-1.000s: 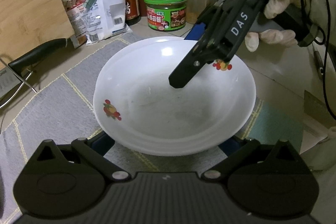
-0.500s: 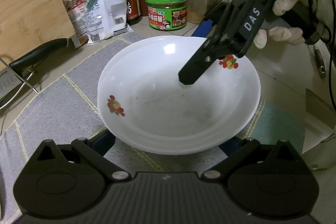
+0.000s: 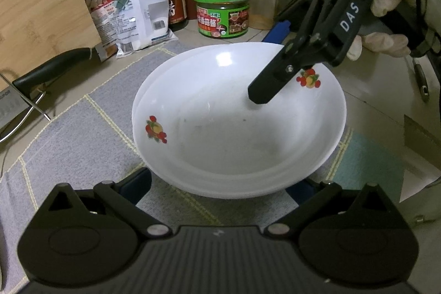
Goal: Organize plates and bowls
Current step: 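Lower the held plate onto the plate stack with the right gripper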
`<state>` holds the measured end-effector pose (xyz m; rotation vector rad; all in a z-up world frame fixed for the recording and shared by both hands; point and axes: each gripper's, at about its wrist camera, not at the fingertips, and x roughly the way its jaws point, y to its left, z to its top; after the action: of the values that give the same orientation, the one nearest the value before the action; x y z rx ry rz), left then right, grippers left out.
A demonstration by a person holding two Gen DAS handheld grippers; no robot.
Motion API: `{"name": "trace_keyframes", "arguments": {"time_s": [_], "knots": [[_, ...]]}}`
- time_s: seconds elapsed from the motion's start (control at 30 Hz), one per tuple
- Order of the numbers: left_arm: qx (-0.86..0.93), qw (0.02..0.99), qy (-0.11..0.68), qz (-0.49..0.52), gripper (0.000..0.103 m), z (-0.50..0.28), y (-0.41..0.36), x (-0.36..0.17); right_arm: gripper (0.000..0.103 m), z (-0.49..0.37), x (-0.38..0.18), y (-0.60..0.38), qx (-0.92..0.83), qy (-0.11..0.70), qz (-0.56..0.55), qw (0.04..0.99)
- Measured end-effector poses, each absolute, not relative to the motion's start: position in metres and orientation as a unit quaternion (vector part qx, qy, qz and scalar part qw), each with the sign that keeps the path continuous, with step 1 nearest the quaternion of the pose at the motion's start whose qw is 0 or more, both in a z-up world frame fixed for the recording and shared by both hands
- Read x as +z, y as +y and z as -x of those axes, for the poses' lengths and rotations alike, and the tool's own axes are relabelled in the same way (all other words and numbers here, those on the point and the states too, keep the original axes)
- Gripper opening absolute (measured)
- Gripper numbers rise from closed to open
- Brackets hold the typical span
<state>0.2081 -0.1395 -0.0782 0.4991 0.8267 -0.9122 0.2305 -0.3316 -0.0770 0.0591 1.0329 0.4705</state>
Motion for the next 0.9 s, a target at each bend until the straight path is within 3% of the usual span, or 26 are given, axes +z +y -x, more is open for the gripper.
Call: {"name": "trace_keyframes", "arguments": {"time_s": [0.9], "knots": [[-0.433,0.784,0.381,-0.229,0.102,-0.208,-0.144,-0.077,0.103,-0.213,-0.072,-0.335,0.195,0.499,-0.01,0.844]]}}
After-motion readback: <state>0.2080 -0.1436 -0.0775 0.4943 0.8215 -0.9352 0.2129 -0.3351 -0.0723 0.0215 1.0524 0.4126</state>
